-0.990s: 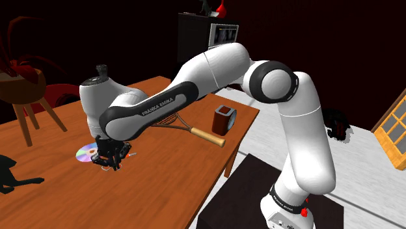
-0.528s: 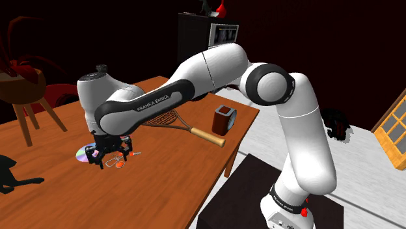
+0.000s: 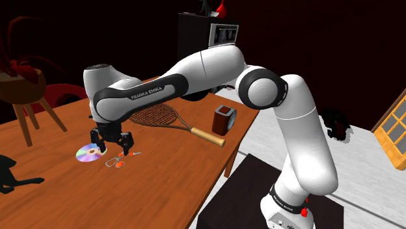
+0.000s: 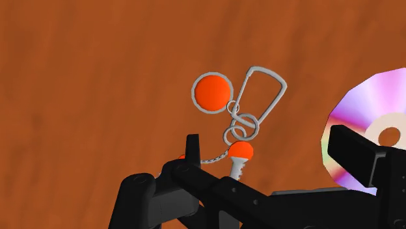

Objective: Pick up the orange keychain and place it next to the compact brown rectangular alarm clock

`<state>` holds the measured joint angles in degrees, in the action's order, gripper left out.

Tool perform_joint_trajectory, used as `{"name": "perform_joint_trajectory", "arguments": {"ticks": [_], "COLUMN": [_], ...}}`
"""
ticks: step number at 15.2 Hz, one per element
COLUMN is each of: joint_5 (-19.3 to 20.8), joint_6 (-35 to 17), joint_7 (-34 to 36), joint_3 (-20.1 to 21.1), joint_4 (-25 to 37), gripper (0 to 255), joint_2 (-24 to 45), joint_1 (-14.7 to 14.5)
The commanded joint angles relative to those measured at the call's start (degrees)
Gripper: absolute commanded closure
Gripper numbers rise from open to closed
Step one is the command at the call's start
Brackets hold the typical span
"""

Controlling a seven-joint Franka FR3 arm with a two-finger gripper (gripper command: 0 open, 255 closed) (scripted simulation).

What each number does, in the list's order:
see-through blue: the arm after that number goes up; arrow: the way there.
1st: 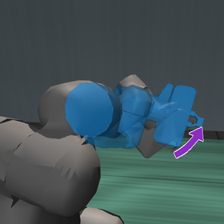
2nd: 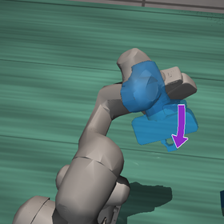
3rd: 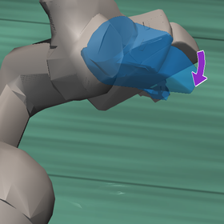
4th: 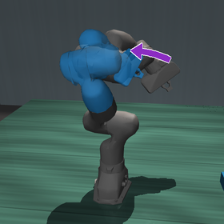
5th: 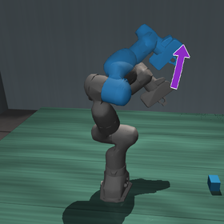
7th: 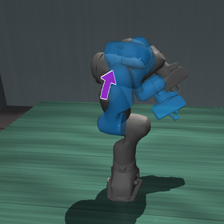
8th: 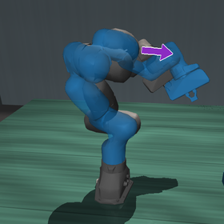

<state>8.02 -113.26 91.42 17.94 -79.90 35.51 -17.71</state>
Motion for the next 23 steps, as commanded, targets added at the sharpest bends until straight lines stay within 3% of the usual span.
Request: {"name": "perform_joint_trajectory", "arguments": {"ticks": [1,11,12,23], "joint_5": [0.06,0.28,0.28,0.11], "joint_6": [-1.24,-2.81,-2.81,-1.62], "joint_7": [0.53,0.67,0.67,0.61], "joint_3": [-0.12,-0.26,-0.26,-0.13], "joint_4": [-0.91,-1.81,-1.81,-1.18], "gripper": [0,0,255,255], "joint_2": [0.33,1.02,1.02,0.44], "joint_1": [-0.08,-0.15,-0.15,-0.12]}}
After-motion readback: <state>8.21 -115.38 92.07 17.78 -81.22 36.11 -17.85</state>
